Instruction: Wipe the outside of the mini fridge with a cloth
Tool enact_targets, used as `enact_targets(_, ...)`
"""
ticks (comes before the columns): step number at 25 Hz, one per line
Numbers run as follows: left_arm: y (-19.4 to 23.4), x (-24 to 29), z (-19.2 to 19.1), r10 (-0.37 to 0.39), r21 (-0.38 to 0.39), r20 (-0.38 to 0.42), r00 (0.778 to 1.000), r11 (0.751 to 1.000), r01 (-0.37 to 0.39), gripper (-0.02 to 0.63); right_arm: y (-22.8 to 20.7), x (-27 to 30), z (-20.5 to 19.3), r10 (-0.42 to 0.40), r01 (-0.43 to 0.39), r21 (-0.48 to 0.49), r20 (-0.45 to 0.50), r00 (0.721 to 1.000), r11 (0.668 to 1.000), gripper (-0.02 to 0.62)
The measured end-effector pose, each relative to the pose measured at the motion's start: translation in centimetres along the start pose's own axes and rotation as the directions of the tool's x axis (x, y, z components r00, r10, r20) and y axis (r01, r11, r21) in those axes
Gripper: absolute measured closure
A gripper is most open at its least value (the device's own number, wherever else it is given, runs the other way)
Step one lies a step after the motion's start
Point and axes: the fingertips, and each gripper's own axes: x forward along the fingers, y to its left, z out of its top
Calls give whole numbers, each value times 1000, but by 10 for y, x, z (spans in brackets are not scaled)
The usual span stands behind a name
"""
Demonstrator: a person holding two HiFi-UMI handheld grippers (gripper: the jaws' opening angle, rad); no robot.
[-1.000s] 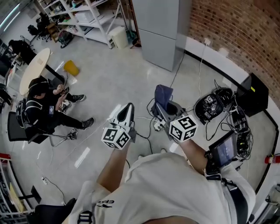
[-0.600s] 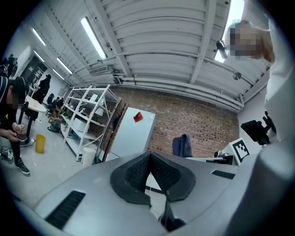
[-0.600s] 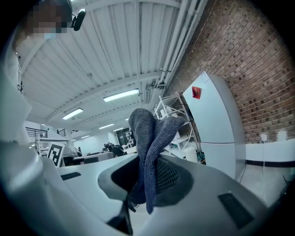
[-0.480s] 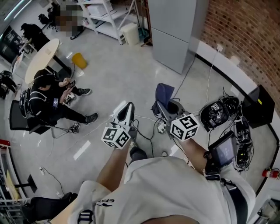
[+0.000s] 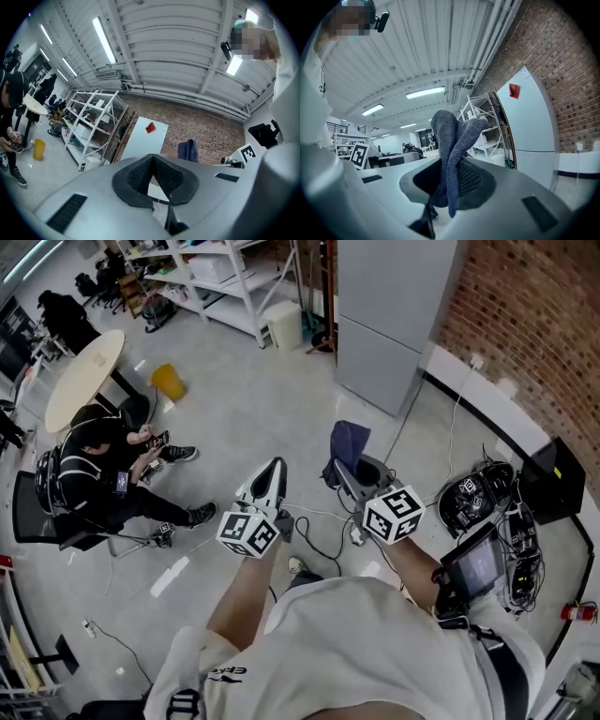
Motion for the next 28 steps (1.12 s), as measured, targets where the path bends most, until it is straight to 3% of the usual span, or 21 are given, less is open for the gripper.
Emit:
enact_targets(9, 109, -13, 43, -29, -1, -7, 1000, 1000, 29, 606, 38, 108, 3, -36, 36, -14, 16, 999, 999, 522)
enact_targets(14, 143, -17, 58, -14, -17, 11, 1000, 1000, 15, 606, 50, 143, 4, -51, 51, -27, -5, 999, 998, 522)
enact_targets(22, 186, 7, 78, 34, -15, 47, 998, 999, -33, 606, 38, 198, 22, -42, 42, -52, -3, 999, 998, 522)
enact_targets(28, 215, 66, 85, 18, 30, 41, 999, 999, -19, 606, -6, 247, 39, -26, 28, -57, 26, 999, 998, 522)
